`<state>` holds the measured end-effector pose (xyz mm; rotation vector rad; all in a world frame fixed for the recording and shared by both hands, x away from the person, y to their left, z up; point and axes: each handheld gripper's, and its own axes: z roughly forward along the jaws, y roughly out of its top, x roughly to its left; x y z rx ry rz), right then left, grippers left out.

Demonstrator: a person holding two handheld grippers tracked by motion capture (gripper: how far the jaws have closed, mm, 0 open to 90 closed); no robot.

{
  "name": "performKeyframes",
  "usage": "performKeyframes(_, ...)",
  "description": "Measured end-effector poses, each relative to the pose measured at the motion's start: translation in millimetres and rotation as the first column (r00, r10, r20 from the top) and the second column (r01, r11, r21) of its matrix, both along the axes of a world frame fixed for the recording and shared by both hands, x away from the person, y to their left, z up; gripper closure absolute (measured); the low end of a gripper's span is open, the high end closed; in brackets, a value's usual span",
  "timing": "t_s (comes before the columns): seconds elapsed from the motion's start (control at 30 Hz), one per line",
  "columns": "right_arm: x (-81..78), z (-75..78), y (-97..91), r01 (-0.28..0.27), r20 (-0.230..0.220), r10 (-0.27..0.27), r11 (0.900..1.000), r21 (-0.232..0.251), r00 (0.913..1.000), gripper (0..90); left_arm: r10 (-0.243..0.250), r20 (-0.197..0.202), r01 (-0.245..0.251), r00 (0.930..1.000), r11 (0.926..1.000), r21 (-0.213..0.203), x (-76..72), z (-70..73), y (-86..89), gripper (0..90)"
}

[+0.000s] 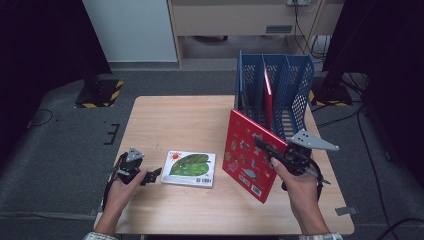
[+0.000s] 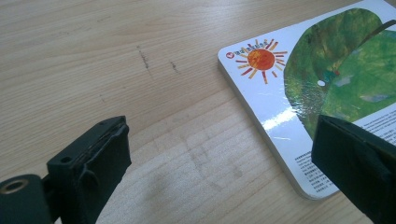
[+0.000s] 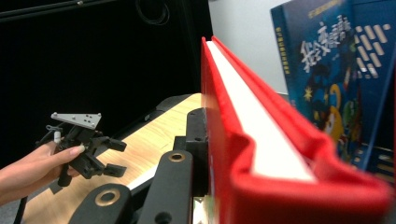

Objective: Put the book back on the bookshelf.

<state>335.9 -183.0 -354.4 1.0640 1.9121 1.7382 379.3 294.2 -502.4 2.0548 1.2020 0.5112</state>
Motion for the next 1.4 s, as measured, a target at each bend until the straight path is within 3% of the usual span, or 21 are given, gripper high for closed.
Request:
performKeyframes(0.47, -13.1, 18.2, -30.5, 0.059, 0.007, -0.059, 0.9980, 0.022, 0.9982, 79.9, -0.003, -0.002, 0.003, 1.0000, 0.9999, 0.011, -0.4, -0.4, -0.4, 3.8)
performKeyframes(0.77, -11.5, 34.1, -45.7, 0.102, 0.024, -0.102, 0.9946, 0.018, 0.9945, 79.9, -0.007, -0.005, 0.007, 1.0000, 0.9999, 0.011, -0.5, -0.7, -1.6, 3.7)
performKeyframes(1.13, -0.4, 55.6, -60.6, 0.185, 0.039, -0.186, 0.9826, 0.013, 0.9819, 79.9, -0.011, -0.005, 0.011, 0.9999, 0.9998, 0.014, -0.5, -0.8, -1.9, 3.7)
performKeyframes(1.4, 9.7, 57.1, -72.4, 0.242, 0.025, -0.242, 0.9702, 0.012, 0.9699, 79.8, -0.006, -0.005, 0.006, 1.0000, 0.9999, 0.011, -0.5, -0.7, -1.6, 3.7)
